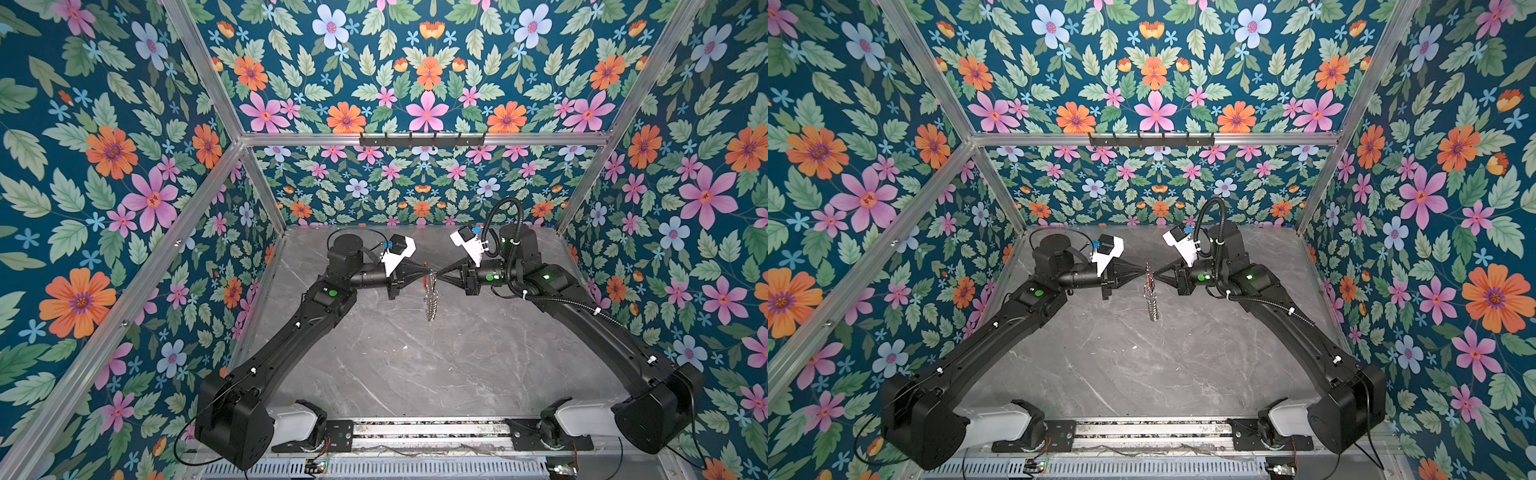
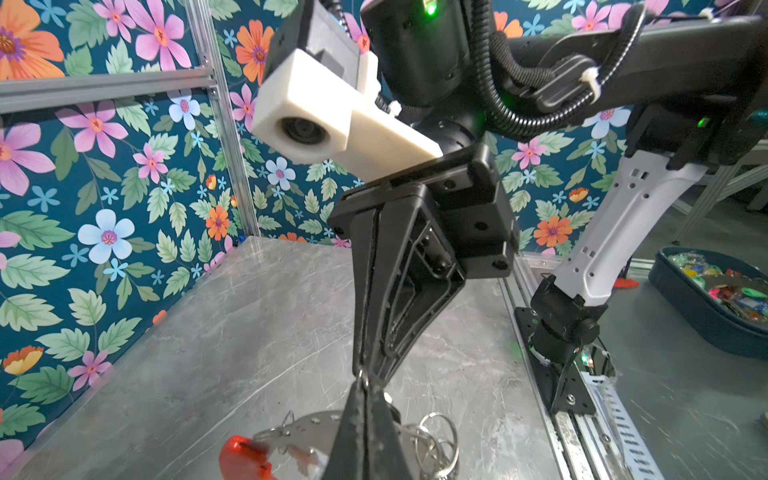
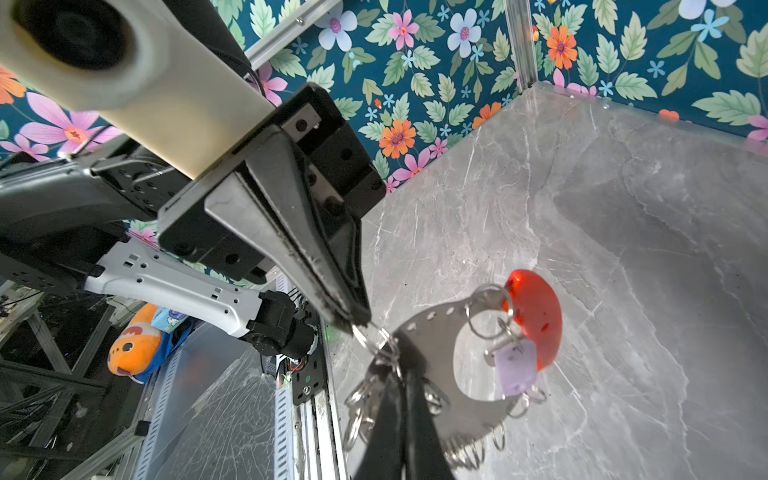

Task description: Put the keys on the keyring

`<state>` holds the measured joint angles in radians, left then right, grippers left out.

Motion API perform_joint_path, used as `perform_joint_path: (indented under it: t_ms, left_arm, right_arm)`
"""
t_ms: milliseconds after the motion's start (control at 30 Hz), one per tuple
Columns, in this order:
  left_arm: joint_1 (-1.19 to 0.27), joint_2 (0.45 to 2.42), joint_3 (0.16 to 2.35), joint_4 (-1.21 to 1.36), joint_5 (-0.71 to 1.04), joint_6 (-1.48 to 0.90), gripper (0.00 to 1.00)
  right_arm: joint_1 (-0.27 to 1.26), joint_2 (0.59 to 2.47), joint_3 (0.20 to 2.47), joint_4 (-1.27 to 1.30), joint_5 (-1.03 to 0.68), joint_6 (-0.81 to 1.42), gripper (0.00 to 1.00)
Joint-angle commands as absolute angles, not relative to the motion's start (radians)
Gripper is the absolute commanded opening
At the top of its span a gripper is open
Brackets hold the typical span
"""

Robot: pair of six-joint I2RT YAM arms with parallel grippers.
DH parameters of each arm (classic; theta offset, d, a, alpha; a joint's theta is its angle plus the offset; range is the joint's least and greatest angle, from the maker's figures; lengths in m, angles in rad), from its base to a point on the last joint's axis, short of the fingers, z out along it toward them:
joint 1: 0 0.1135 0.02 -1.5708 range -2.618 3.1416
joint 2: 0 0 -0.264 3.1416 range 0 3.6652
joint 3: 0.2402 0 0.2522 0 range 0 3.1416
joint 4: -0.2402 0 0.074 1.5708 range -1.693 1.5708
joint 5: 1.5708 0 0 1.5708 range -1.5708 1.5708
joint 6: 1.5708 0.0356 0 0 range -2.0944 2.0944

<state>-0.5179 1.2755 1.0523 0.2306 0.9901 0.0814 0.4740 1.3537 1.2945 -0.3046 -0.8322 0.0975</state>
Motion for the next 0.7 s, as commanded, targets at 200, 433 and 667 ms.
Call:
perform_joint_path:
  t_ms: [200, 433, 667]
  left_arm:
    - [-0.537, 1.257, 0.884, 0.798, 0.942, -0.198, 0.0]
    - [-0.567, 1.297, 0.744, 1.22, 0.825, -0.387, 0.0]
    - [-0.59, 1.352, 0.688, 1.473, 0.741, -0.522, 0.0]
  right_arm:
    - [0.481, 1.379, 1.283, -0.182, -0.916, 0.196, 0.14]
    - [0.486, 1.371, 1.289, -0.199, -0.888, 0.196, 0.31]
    - [0.479, 1.286, 1.256, -0.23, -0.757, 0.158, 0.38]
